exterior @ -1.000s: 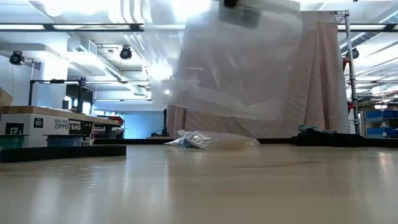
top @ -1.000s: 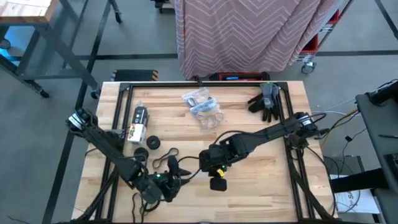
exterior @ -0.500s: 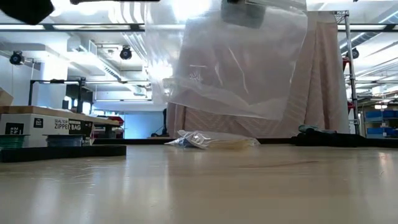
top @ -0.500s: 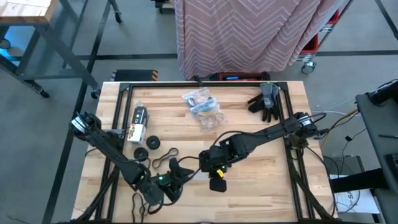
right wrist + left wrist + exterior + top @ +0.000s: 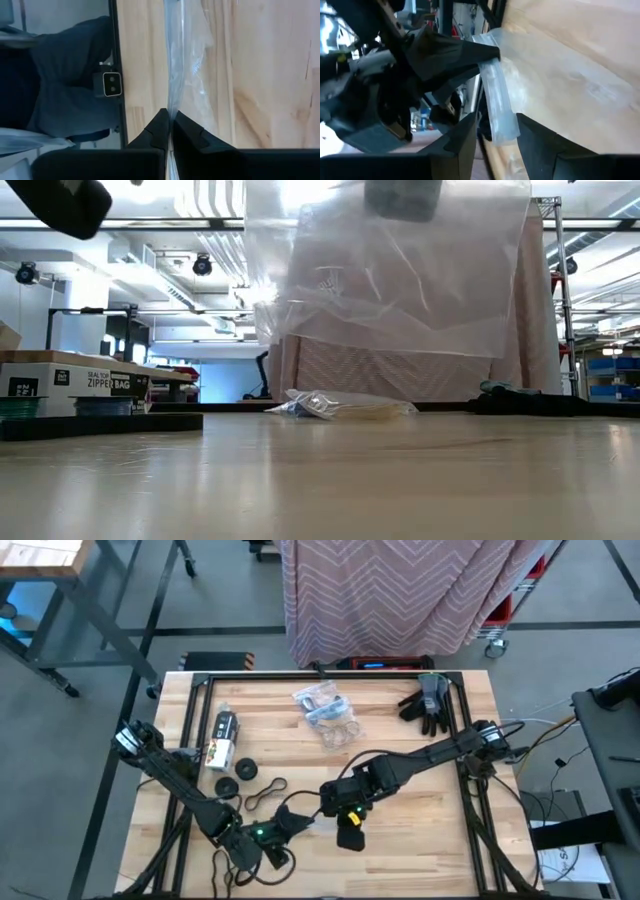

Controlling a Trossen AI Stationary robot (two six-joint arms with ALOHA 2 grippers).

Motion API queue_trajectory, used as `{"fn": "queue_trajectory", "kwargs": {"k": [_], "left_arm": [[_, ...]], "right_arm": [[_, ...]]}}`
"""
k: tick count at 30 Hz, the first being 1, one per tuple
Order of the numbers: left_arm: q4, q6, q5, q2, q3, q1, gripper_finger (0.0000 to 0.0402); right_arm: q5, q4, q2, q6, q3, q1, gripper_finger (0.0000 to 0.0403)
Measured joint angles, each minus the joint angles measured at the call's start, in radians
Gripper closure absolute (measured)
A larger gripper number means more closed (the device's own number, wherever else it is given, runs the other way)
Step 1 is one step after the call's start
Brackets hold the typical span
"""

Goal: Sort rubber bands
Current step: Open the transparent zip bag

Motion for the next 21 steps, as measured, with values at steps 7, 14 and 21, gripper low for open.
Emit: {"fn": "queue_trajectory", "kwargs": {"k": [7,14,21], "left_arm": [[0.002,0.173,0.000,0.000,0.000,0.006,0.0287],[0.003,0.350,0.018,0.000,0.000,0.017,0.0288],[0.002,0.359,0.149,0.000,0.000,0.016,0.0288]], "right_arm": [[-0.011,0.004,0.000,0.041,0.006,0.000,0.0400],[-0.053,0.027,0.000,0.048,0.014,0.000,0.0400],[-0.052,0.027,0.000,0.047,0.014,0.000,0.0400]]}}
